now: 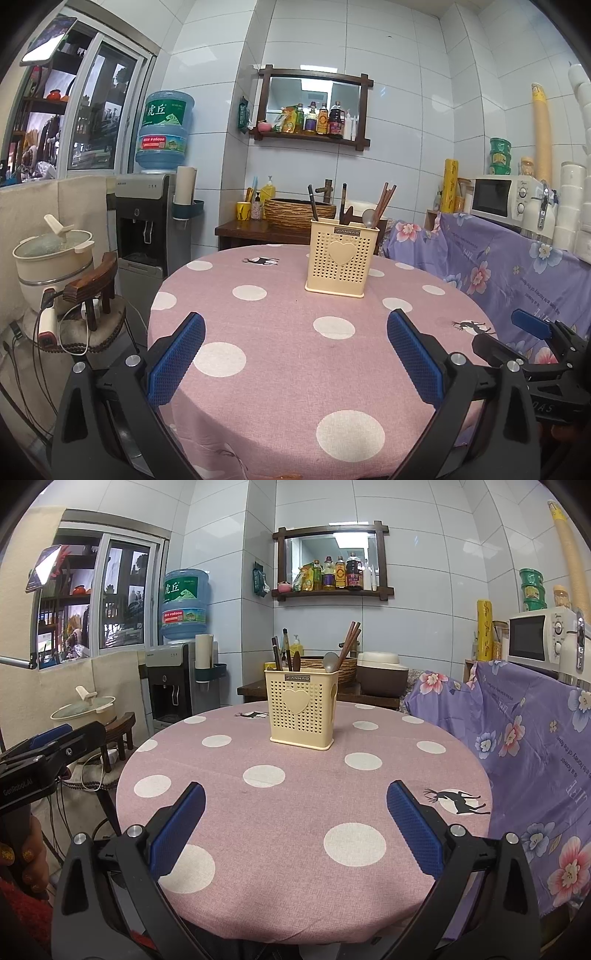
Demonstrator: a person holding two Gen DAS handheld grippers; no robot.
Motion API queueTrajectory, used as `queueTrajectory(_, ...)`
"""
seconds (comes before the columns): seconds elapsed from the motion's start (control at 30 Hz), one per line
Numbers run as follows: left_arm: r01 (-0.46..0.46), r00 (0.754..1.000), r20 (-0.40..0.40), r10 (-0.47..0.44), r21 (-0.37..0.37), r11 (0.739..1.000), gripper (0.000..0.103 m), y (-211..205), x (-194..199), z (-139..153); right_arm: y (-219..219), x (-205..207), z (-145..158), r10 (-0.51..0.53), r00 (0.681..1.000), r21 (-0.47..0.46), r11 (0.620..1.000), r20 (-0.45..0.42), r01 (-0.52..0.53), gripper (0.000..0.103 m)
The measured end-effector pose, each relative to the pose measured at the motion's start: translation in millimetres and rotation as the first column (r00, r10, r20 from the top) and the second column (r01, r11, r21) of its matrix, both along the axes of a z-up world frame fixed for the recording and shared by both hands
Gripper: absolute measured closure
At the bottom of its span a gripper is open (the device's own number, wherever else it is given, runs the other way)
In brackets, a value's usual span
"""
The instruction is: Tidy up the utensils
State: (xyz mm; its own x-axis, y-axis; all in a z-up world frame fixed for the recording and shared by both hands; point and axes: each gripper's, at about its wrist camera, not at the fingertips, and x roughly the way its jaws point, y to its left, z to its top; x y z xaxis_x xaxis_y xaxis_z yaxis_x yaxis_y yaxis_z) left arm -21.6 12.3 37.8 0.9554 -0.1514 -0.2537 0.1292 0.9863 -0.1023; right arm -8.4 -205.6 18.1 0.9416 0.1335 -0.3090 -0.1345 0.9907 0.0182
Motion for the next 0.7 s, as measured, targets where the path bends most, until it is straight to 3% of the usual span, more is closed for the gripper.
queueTrajectory(0.7, -0.008, 1.000, -0.016, 0.009, 0.006, 1.000, 0.005, 7.1, 1.6, -3.4, 0.6, 0.2, -3.3, -0.003, 1.000, 0.003, 1.000, -0.008, 0.003, 0.006)
